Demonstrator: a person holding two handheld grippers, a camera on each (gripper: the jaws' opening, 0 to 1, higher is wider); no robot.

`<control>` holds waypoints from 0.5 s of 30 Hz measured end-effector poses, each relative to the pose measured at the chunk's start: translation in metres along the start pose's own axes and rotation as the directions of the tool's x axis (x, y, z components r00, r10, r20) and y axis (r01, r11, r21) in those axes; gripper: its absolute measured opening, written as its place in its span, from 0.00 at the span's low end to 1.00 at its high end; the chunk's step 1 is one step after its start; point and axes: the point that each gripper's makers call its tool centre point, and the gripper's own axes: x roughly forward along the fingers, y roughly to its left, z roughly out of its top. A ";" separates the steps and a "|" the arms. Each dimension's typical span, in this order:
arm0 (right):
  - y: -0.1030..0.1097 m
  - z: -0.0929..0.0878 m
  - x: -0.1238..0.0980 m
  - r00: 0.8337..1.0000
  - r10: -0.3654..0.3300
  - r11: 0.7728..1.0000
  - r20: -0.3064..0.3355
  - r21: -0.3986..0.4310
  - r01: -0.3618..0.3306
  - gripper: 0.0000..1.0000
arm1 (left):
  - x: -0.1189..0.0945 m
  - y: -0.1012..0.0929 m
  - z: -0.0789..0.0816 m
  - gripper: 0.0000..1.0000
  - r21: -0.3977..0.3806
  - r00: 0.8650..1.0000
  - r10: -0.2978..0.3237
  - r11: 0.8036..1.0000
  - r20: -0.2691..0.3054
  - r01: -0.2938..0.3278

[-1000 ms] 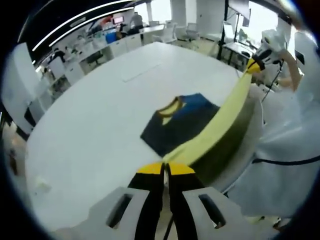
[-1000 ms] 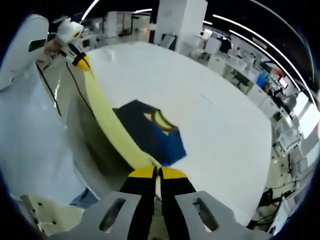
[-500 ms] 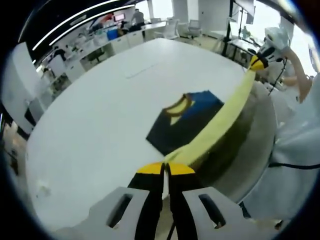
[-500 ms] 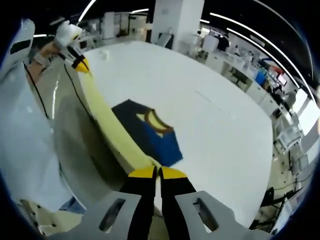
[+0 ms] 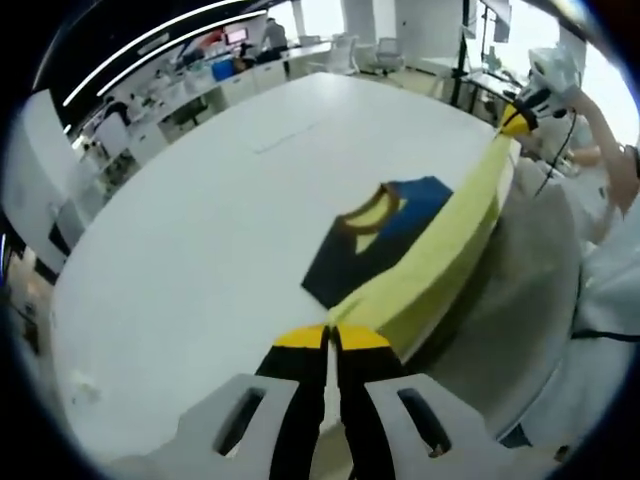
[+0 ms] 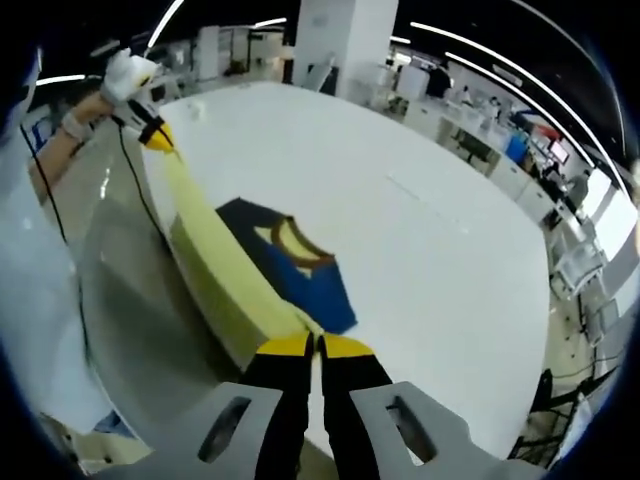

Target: Fold the garment on the visible template until the final outline fits inside the template.

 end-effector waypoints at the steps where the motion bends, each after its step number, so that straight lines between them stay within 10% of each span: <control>1: 0.000 0.000 0.001 1.000 0.001 1.000 0.001 0.003 -0.001 0.03 | 0.003 0.002 -0.001 0.00 -0.004 1.000 0.000 1.000 0.002 0.000; 15: -0.010 -0.010 0.033 1.000 0.006 0.999 0.001 0.048 -0.006 0.03 | 0.041 0.015 0.001 0.00 -0.012 1.000 -0.020 1.000 0.004 0.020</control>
